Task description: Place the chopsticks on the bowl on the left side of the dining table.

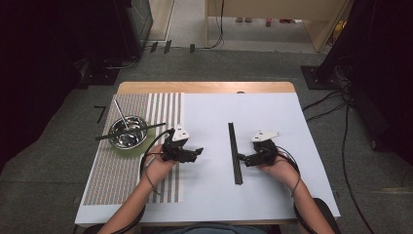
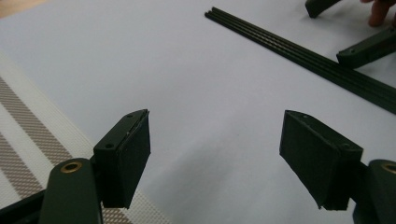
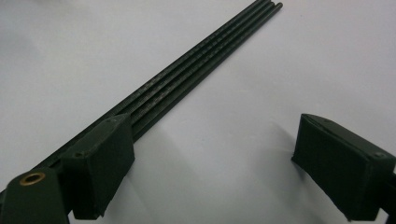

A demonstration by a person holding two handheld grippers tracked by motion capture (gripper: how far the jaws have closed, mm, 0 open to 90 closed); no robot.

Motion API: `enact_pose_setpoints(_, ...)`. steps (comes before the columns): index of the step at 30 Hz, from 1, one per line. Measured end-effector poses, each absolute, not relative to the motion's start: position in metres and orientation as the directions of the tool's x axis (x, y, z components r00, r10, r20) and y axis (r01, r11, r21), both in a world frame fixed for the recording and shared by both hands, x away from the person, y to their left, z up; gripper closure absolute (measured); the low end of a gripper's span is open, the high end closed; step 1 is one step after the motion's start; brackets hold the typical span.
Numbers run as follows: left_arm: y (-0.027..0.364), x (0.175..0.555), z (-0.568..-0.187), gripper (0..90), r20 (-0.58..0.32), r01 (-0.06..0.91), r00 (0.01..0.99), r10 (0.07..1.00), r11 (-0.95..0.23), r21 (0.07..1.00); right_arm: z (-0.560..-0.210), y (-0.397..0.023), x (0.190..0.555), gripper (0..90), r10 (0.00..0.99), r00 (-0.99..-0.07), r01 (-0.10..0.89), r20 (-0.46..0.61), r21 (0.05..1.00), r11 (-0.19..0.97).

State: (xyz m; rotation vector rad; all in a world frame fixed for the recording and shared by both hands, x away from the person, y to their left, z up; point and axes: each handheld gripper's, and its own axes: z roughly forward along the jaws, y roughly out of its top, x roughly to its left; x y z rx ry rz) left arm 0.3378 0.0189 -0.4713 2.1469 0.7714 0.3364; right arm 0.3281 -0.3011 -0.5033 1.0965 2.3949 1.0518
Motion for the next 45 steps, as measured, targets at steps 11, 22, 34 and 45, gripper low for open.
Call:
enact_pose_setpoints(11, 0.005, 0.335, -0.484, 24.6, -0.033, 0.411, 0.800, 0.599, -0.508, 0.757, -0.503, -0.301, 0.328, 11.8, 0.749, -0.662, 0.527, 0.027, 0.728, 0.439)
enact_pose_setpoints(22, -0.008, 0.335, -0.493, 24.2, -0.021, 0.399, 0.815, 0.580, -0.534, 0.745, -0.503, -0.301, 0.328, 11.8, 0.750, -0.661, 0.527, 0.027, 0.728, 0.438)
enact_pose_setpoints(34, -0.020, 0.333, -0.498, 23.6, -0.002, 0.388, 0.824, 0.566, -0.562, 0.730, -0.503, -0.301, 0.328, 11.8, 0.749, -0.662, 0.527, 0.026, 0.727, 0.440)
enact_pose_setpoints(45, -0.021, 0.334, -0.498, 20.8, -0.007, 0.388, 0.829, 0.560, -0.566, 0.727, -0.503, -0.301, 0.328, 11.9, 0.749, -0.662, 0.526, 0.026, 0.728, 0.439)
